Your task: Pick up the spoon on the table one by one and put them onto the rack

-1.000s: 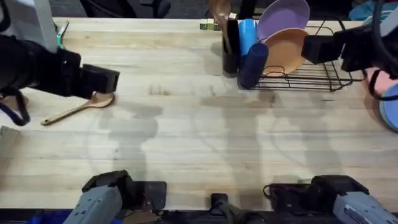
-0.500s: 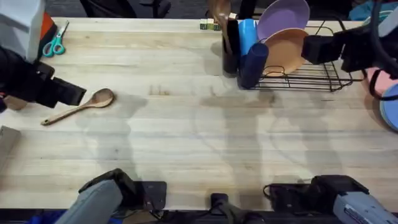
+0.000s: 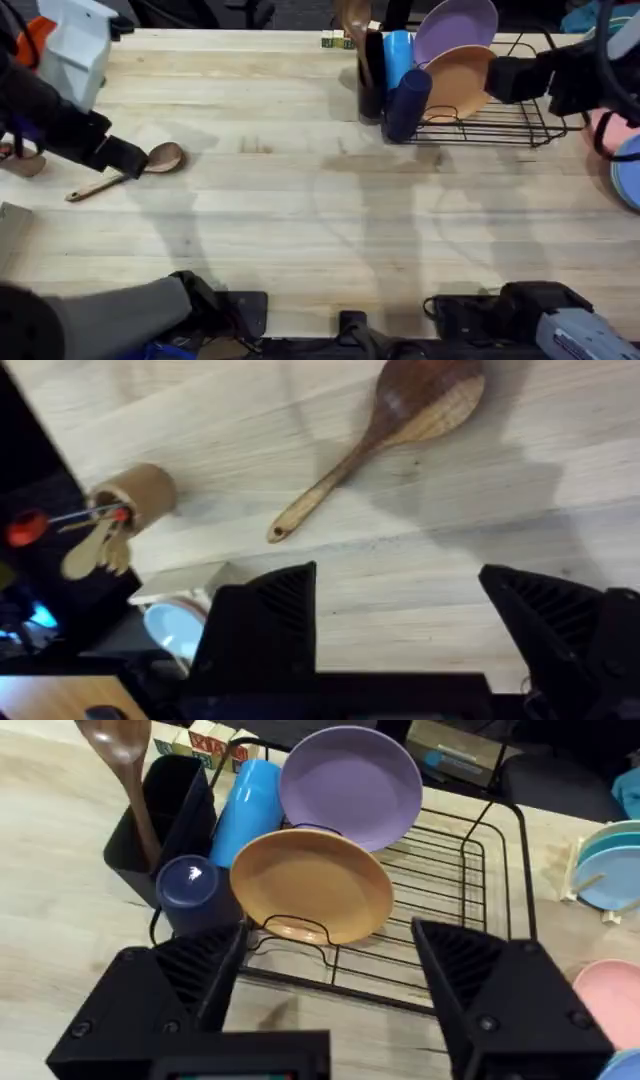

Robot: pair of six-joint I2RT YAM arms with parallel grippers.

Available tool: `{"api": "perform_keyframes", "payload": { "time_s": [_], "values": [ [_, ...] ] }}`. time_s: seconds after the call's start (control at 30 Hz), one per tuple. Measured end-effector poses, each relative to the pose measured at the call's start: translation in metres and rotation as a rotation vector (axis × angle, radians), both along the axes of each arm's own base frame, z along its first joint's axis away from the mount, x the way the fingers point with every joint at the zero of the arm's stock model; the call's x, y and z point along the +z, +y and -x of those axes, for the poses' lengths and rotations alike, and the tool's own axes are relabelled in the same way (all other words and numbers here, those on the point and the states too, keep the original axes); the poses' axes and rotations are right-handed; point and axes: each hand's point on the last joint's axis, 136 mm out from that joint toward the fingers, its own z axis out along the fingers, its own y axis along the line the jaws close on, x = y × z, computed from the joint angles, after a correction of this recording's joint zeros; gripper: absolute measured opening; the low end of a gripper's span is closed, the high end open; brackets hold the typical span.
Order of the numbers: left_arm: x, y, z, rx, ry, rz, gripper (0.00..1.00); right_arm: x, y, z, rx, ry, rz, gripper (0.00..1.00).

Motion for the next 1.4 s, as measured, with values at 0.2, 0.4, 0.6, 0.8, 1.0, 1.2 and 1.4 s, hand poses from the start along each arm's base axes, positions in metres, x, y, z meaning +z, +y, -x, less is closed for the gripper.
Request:
{"api": "perform_keyframes", "payload": {
  "time_s": [0.2,0.4,0.6,0.8,1.0,1.2,1.4],
  "values": [
    [-0.022,0.005,-0.007,-0.003,0.055,0.029,0.993,0.000,0.000,0.000,0.000,0.000,0.000,0.996],
    [-0.047,0.014,-0.021,-0.049,0.094,0.037,0.994,0.000,0.000,0.000,0.000,0.000,0.000,0.996],
    [-0.067,0.030,-0.038,-0.082,0.107,-0.002,0.993,0.000,0.000,0.000,0.000,0.000,0.000,0.996],
    [-0.074,0.038,-0.040,-0.080,0.126,-0.028,0.993,0.000,0.000,0.000,0.000,0.000,0.000,0.996],
    [-0.078,0.053,-0.044,-0.055,0.104,-0.051,0.993,0.000,0.000,0.000,0.000,0.000,0.000,0.997],
    [-0.096,0.058,-0.039,-0.041,0.110,0.021,0.993,0.000,0.000,0.000,0.000,0.000,0.000,0.996],
    [-0.119,0.041,-0.047,-0.124,0.093,0.155,0.993,0.000,0.000,0.000,0.000,0.000,0.000,0.996]
  ]
}}
